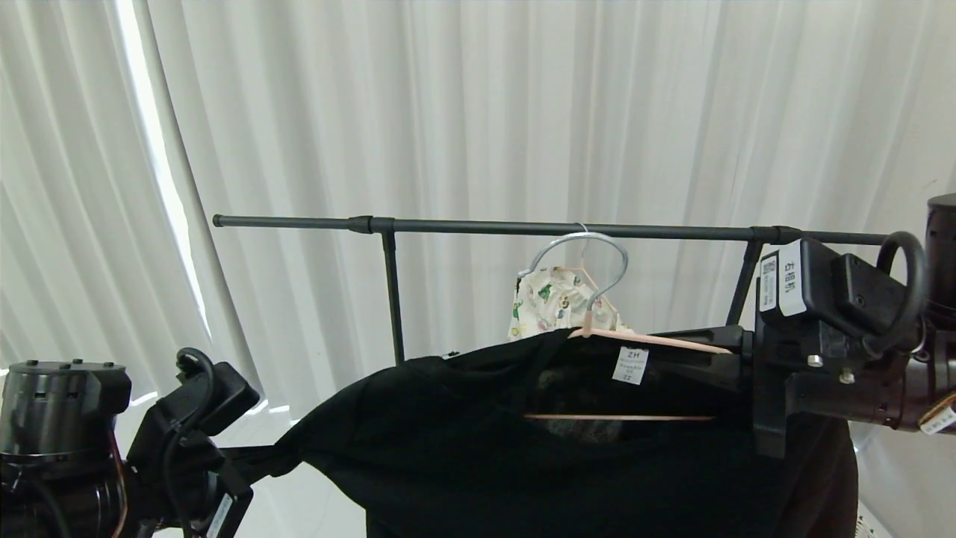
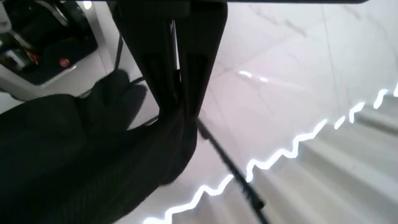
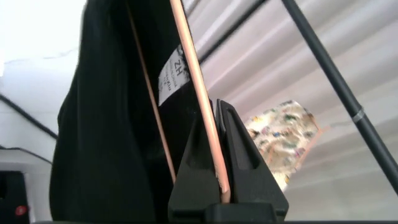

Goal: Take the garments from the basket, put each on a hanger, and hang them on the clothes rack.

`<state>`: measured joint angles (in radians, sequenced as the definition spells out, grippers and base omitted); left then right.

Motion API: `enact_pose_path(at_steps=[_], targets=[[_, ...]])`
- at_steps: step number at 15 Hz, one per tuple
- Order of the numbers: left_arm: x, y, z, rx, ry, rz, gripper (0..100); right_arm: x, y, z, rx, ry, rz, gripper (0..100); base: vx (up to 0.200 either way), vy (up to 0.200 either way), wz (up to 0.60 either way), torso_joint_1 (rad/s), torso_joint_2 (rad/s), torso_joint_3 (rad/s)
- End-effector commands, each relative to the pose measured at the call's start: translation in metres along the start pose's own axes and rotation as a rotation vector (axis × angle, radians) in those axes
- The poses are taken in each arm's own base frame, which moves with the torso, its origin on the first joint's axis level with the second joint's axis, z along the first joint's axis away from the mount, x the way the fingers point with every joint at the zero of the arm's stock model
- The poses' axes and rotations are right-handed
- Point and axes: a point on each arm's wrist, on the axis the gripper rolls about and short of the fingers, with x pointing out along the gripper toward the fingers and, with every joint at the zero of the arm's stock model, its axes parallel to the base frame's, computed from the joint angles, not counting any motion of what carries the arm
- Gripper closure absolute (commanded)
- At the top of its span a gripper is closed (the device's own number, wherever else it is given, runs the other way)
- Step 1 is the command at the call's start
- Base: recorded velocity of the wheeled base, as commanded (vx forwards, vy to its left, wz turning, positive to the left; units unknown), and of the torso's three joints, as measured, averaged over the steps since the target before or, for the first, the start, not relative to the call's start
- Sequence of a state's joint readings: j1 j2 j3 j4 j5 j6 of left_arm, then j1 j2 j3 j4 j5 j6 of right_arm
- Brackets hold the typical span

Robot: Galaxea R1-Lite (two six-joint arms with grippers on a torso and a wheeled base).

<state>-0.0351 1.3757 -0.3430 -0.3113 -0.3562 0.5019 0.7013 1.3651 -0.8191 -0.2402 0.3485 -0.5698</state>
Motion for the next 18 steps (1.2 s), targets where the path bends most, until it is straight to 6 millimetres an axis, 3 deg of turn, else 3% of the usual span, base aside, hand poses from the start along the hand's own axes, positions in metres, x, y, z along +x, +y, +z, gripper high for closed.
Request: enact_pose_path(at_steps=[1, 4, 9, 13, 14, 18], targets=[[-0.006, 0.014, -0.011, -0.072, 0.026, 0.079, 100, -0.006, -0.007, -0.003, 0.011, 0.01, -0.04, 100, 0.0, 0.0, 0.0, 0.0, 0.0, 0.0], [-0.016, 0.018, -0.014, -0.094, 0.011, 0.133, 100, -0.006, -0.009, -0.005, 0.02, 0.017, -0.049, 100, 0.0, 0.0, 0.0, 0.0, 0.0, 0.0], [-0.024, -0.004, -0.031, -0.058, 0.026, 0.104, 100, -0.006, -0.009, -0.004, 0.088, 0.01, -0.049, 100, 0.0, 0.0, 0.0, 0.0, 0.0, 0.0], [-0.031, -0.008, -0.022, -0.012, -0.029, 0.111, 100, -0.003, -0.013, 0.001, 0.14, -0.035, -0.07, 100, 0.0, 0.0, 0.0, 0.0, 0.0, 0.0], [-0.033, -0.008, -0.019, 0.002, -0.046, 0.11, 0, 0.0, -0.013, 0.0, 0.141, -0.038, -0.07, 100, 0.0, 0.0, 0.0, 0.0, 0.0, 0.0], [-0.04, -0.01, -0.011, 0.019, -0.099, 0.126, 0, -0.001, -0.015, 0.0, 0.145, -0.034, -0.088, 100, 0.0, 0.0, 0.0, 0.0, 0.0, 0.0]])
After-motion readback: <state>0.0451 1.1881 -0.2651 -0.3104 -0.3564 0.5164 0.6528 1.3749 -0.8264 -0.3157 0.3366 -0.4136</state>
